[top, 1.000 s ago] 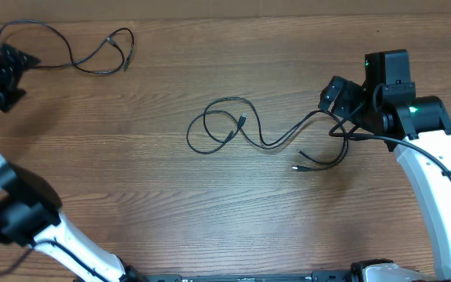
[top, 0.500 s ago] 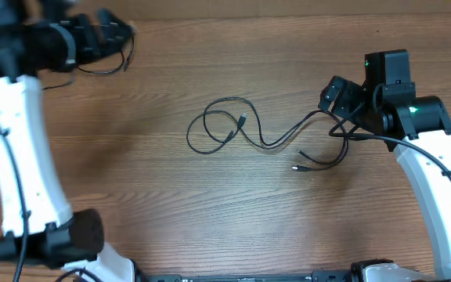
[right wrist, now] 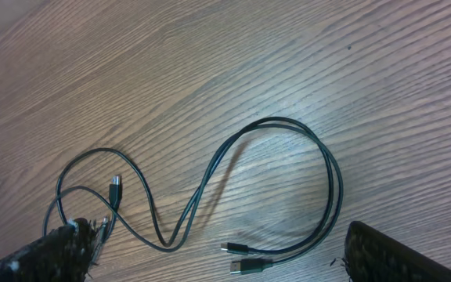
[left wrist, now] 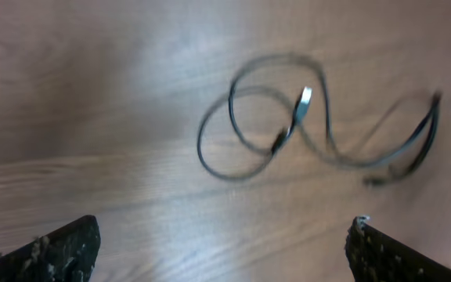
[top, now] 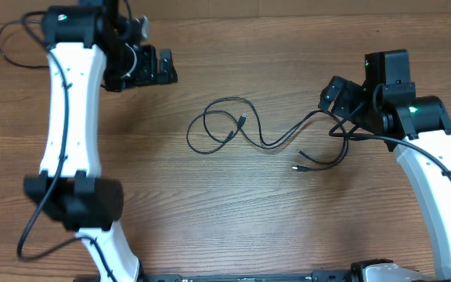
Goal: Untangle cables
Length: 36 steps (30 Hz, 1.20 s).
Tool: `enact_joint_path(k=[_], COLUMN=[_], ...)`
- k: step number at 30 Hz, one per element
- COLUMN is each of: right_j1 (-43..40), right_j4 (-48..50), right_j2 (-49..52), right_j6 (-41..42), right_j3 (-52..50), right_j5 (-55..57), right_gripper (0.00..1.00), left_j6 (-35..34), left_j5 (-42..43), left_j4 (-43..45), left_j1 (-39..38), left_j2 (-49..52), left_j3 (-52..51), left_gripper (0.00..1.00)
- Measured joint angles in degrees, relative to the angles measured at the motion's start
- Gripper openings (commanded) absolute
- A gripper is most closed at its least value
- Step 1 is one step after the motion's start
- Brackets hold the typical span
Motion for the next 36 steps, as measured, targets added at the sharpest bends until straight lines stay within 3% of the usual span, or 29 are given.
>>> enact_joint_path(k=[3, 11, 22, 26, 27, 30, 31, 34, 36], right_j1=[0.0, 0.0, 0.0, 0.0, 0.0, 0.0, 0.0, 0.0, 0.0], right_j4=[0.0, 0.0, 0.0, 0.0, 0.0, 0.0, 0.0, 0.0, 0.0], right_j2=[0.0, 0.0, 0.0, 0.0, 0.0, 0.0, 0.0, 0.0, 0.0], right_j6=[0.0, 0.0, 0.0, 0.0, 0.0, 0.0, 0.0, 0.0, 0.0], right_j3=[0.0, 0.0, 0.0, 0.0, 0.0, 0.0, 0.0, 0.0, 0.0], right_j5=[0.0, 0.0, 0.0, 0.0, 0.0, 0.0, 0.0, 0.0, 0.0], right_gripper=[1.00, 1.00, 1.00, 1.00, 1.00, 1.00, 1.00, 1.00, 1.00], left_j6=[2.9, 6.5, 7.2, -1.5, -4.7, -14.5, -17.2, -23.0, -27.0], left_j5=[2.2, 3.9, 2.8, 3.1, 3.7, 5.7, 6.1, 4.3, 2.6], left_j4=[-1.8, -1.3, 5.4, 6.8, 7.0, 6.7, 6.6, 7.8, 7.3], left_j1=[-0.8, -8.0, -19.2, -19.8, -19.8, -20.0, -20.2, -21.0, -21.8], left_j2=[5.8, 19.3, 21.4, 21.4, 21.4, 21.4, 21.4, 21.4, 21.4], left_j3=[0.0, -0.4, -0.4, -0.4, -0.4, -0.4, -0.4, -0.4, -0.4], left_gripper=[0.92, 0.95, 0.92, 0.82, 0.62, 0.58, 0.61, 0.95, 1.00])
